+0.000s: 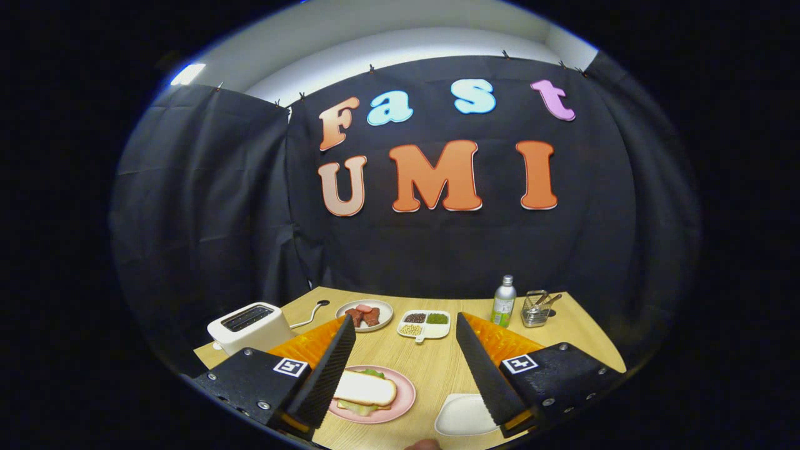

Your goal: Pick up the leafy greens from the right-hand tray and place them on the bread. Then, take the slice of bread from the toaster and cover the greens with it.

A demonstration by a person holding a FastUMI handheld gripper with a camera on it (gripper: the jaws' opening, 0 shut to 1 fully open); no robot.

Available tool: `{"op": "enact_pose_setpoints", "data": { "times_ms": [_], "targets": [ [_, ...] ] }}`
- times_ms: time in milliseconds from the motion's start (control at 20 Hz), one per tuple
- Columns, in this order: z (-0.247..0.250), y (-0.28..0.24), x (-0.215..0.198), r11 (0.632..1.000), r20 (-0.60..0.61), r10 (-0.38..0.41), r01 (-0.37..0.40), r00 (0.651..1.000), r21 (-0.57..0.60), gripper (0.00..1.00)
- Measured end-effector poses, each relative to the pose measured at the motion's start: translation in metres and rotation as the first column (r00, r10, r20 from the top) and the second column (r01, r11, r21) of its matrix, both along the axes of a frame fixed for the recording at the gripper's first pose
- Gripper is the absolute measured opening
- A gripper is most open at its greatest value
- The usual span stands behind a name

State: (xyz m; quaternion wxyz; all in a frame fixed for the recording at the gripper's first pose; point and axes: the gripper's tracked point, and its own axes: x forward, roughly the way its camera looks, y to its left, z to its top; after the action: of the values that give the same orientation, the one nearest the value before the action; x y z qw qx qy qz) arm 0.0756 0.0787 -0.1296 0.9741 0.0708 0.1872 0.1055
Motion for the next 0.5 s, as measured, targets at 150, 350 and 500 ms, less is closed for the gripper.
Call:
{"op": "enact_pose_setpoints", "data": {
  "times_ms": [150, 350, 500],
  "targets": [
    [0.021, 0.002, -0.014, 0.999, 0.072, -0.007, 0.009, 0.997, -0.036, 0.97],
    [0.038, -0.003, -0.036, 0.998, 0.124, -0.033, 0.039, 0.992, -0.044, 0.97],
    [0.051, -0.009, -0.049, 0.998, 0.164, -0.056, 0.054, 0.985, 0.013, 0.97]
  ]
}}
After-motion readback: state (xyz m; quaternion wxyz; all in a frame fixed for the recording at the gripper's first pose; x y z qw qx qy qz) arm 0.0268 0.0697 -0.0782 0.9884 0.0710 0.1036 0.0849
